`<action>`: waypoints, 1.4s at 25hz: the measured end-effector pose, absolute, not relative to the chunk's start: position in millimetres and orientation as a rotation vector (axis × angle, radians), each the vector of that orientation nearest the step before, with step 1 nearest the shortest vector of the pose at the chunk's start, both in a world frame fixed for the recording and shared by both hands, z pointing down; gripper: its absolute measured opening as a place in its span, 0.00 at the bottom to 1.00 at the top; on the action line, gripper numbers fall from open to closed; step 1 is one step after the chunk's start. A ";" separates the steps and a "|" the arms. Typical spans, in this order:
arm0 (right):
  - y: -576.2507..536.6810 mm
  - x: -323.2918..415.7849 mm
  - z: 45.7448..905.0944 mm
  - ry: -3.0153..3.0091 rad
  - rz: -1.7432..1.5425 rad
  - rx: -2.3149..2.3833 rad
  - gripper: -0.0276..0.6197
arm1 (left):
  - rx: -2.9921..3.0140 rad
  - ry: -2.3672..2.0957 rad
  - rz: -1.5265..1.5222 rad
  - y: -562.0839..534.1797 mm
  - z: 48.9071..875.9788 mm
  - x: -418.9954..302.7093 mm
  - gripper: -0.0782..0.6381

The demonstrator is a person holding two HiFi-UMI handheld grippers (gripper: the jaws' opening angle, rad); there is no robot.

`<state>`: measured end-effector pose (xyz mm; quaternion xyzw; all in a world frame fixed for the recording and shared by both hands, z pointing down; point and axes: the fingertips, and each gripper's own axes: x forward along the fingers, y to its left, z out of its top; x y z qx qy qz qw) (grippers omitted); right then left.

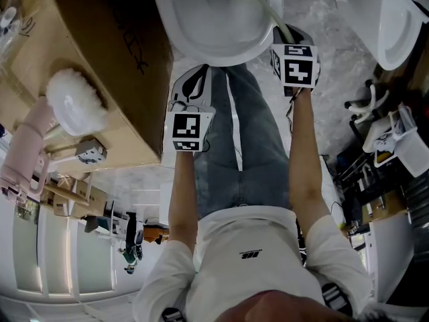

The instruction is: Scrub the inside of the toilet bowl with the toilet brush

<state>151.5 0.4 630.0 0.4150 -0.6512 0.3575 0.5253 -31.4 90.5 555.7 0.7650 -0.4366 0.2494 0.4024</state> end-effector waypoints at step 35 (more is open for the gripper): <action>48.0 209.4 626.9 -1.444 0.430 0.675 0.12 | 1.936 -1.110 0.634 104.8 554.3 -19.2 0.12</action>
